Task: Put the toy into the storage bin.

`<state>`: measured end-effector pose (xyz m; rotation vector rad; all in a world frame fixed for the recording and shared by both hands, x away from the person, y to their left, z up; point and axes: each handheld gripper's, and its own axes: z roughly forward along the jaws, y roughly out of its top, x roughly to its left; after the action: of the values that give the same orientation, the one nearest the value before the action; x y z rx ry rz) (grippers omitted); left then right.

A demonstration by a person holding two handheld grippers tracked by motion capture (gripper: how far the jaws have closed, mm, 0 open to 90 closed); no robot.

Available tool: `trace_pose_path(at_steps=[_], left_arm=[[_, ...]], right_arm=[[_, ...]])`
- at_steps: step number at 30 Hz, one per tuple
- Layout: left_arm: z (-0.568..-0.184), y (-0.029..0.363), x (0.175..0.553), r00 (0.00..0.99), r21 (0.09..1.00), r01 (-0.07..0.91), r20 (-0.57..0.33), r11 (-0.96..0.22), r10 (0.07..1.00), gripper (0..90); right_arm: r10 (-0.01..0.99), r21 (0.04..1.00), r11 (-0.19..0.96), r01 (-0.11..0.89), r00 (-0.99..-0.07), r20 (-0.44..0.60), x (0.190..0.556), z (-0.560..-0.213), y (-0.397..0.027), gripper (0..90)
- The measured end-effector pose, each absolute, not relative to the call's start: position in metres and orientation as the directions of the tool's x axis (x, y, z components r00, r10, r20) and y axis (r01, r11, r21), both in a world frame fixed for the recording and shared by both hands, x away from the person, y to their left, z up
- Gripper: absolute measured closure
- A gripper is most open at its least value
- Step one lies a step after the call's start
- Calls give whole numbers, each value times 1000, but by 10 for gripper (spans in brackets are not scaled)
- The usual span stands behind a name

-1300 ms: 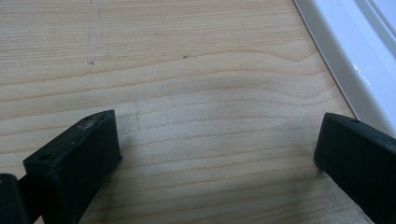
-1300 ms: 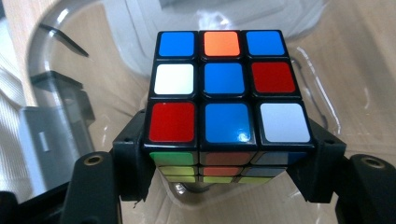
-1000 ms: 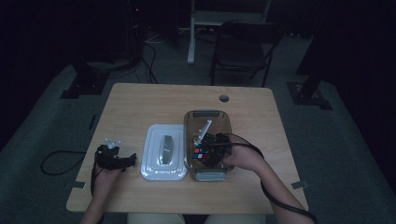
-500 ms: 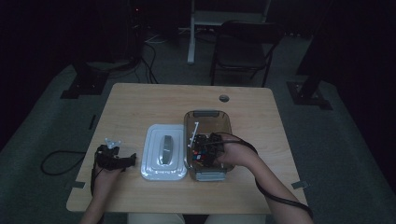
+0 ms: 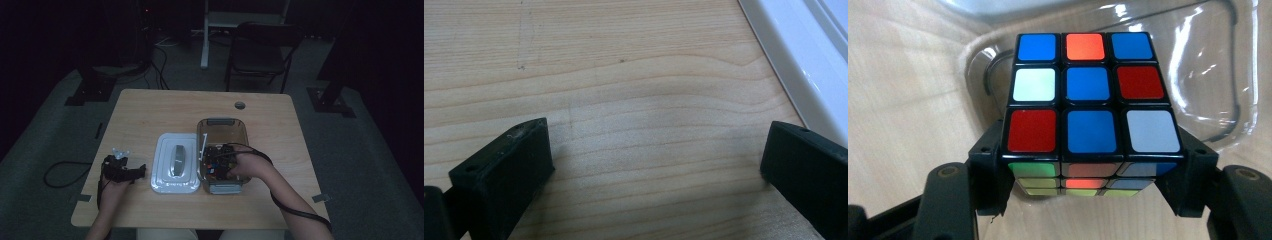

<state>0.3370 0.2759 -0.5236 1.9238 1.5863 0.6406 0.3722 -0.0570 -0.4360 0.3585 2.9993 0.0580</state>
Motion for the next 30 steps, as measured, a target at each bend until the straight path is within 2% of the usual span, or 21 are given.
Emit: trace_pose_path(at_steps=[13, 30], left_arm=[[-524, 276, 337, 185, 685, 715, 11, -143, 983, 9], [-524, 276, 337, 186, 685, 715, 12, -144, 982, 9]], right_arm=[[279, 154, 952, 265, -957, -78, 373, -424, -65, 303], [388, 419, 841, 342, -921, -26, 371, -406, -98, 242]])
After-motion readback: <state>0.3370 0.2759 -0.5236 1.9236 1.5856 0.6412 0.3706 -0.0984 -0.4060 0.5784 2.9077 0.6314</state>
